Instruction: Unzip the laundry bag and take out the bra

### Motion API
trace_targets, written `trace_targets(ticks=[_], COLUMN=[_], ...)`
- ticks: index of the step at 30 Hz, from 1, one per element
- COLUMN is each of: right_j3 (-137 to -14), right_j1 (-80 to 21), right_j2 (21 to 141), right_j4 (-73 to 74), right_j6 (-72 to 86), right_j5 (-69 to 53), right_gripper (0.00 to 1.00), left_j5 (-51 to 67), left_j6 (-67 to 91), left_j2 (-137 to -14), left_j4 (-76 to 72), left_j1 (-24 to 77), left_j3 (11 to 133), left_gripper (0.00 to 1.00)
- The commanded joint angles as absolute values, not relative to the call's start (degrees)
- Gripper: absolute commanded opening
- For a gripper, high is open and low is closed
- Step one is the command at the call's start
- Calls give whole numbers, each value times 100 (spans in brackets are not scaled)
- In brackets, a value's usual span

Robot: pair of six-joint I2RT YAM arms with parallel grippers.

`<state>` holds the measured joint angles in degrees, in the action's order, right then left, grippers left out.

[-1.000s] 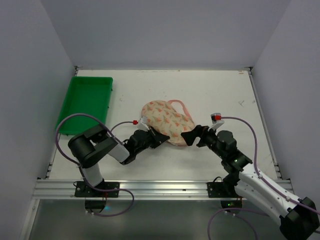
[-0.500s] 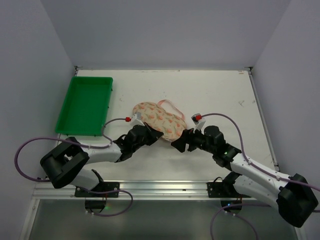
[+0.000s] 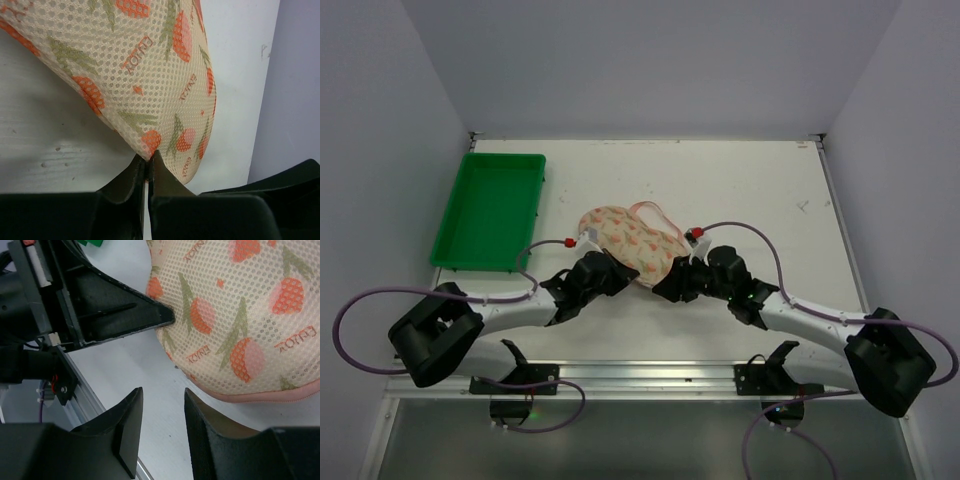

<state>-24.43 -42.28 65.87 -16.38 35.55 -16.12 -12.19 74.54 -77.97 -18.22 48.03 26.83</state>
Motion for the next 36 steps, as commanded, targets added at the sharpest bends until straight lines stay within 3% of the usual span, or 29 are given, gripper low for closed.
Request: trace_targets(ticks=[1,22,36], right_j3=[-2619,-2856,-2847], right_j1=[-4245,-4245,-4236], right_j2=[6741,7242,7383], right_j4=[-2092,-2030,-2083], right_j6=[3762,3972,4096], right_j5=[-1714,-1845,-1907], right_gripper=[41,34,38], left_j5=[-1433,-1345,-1248], left_j6=[7611,7603,7541], left_j2=[-7506,-7154,-7022], left_j4=[-1749,-1521,-1441], left_j1=[4781,4746,4711], left_j3=[2733,2953,2989], left_gripper=[0,0,0])
